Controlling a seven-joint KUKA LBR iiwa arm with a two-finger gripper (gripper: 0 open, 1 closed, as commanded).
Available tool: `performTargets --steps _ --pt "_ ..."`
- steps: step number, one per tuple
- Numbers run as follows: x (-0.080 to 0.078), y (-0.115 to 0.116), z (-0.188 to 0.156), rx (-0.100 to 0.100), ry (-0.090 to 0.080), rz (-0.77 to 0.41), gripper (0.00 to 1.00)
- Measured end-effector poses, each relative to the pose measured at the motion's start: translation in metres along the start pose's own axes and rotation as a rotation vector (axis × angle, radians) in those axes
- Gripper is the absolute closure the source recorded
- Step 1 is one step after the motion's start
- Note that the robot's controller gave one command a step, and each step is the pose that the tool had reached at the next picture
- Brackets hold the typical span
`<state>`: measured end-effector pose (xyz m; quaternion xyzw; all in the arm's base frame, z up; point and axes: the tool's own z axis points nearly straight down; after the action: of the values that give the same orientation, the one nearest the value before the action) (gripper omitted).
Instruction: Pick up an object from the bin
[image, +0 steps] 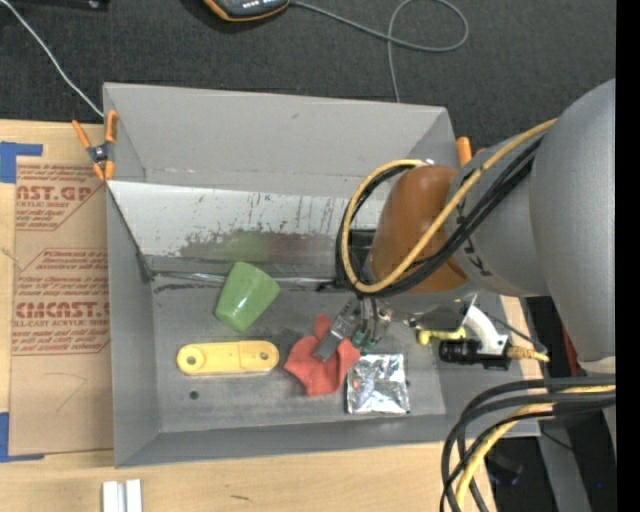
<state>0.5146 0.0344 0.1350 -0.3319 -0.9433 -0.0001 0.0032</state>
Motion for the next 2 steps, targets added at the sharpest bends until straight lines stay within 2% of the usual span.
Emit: performTargets --steps 2 --pt "0.0000 0.0003 -0.0169 -0.002 -0.001 0.000 1.00"
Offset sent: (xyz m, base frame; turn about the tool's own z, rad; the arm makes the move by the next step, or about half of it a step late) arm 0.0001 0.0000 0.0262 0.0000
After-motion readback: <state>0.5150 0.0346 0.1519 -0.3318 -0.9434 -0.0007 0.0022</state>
